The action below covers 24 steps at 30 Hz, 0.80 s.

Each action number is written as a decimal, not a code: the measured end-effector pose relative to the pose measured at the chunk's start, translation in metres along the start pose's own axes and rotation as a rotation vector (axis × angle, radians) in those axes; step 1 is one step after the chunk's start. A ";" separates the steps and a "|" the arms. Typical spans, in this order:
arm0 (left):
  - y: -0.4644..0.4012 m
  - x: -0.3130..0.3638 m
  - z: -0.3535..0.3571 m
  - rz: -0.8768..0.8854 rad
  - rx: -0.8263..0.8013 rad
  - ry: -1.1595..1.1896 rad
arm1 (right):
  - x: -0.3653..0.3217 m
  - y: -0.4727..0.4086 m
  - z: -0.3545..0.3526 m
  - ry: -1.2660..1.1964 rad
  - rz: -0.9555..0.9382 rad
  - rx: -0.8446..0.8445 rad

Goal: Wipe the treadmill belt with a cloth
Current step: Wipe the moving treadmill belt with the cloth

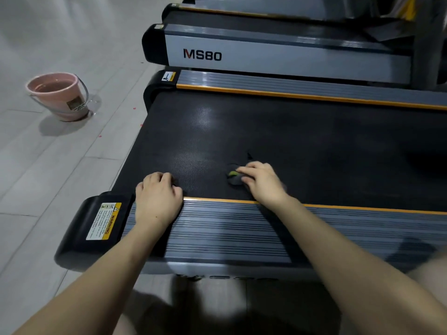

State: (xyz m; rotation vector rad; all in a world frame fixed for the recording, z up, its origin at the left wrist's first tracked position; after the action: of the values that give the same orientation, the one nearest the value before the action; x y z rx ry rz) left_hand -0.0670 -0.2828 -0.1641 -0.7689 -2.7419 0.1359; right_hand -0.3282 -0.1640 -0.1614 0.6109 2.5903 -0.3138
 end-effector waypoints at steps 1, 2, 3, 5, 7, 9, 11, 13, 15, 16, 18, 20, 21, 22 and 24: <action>0.001 -0.001 -0.001 0.001 0.007 0.000 | -0.015 -0.015 0.007 -0.008 0.007 0.028; 0.002 -0.002 -0.001 -0.001 0.011 0.000 | -0.025 -0.030 0.013 -0.018 0.040 0.043; 0.003 -0.002 -0.001 0.001 0.014 0.000 | -0.031 -0.042 0.016 -0.030 0.075 0.048; 0.002 0.000 -0.002 0.008 0.027 0.000 | -0.038 -0.046 0.020 -0.041 0.097 0.023; 0.001 0.002 -0.002 0.017 0.023 -0.003 | -0.047 -0.021 0.020 -0.013 -0.034 -0.028; 0.000 0.003 -0.002 0.034 0.016 -0.004 | -0.042 0.012 0.016 0.016 -0.182 -0.090; -0.001 0.002 -0.003 0.041 0.017 0.004 | -0.014 0.013 0.002 0.075 -0.184 -0.059; -0.002 0.002 -0.003 0.044 0.015 0.005 | 0.017 -0.001 -0.016 0.106 -0.029 0.061; -0.003 0.003 -0.004 0.049 0.007 0.016 | 0.033 -0.005 -0.020 0.084 0.144 0.110; -0.004 0.003 -0.004 0.052 0.003 0.026 | 0.033 -0.005 -0.017 0.073 0.180 0.105; -0.004 0.003 -0.005 0.052 0.000 0.050 | 0.022 -0.005 -0.008 0.070 0.177 0.082; 0.001 -0.002 -0.010 0.043 0.004 0.066 | -0.003 -0.005 0.002 0.041 0.123 0.043; 0.004 -0.007 -0.014 0.031 0.009 0.068 | -0.019 -0.007 0.009 0.027 0.096 0.028; 0.007 -0.013 -0.019 0.016 0.022 0.068 | -0.037 -0.010 0.018 0.013 0.075 0.011; 0.013 -0.030 -0.030 -0.017 0.058 0.058 | -0.085 -0.017 0.044 -0.040 0.007 -0.037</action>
State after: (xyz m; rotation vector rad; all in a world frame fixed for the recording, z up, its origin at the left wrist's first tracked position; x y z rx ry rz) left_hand -0.0266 -0.2870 -0.1450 -0.7229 -2.6768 0.1863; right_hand -0.2520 -0.2232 -0.1567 0.5940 2.5495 -0.2724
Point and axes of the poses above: each hand's wrist, its own y-axis away from the middle knuckle, its own z-axis out of the palm, x = y × z, the point moved 7 cm from there along -y, towards the middle knuckle, and after that the axes turned 6 degrees about z, right-handed, at the moved point
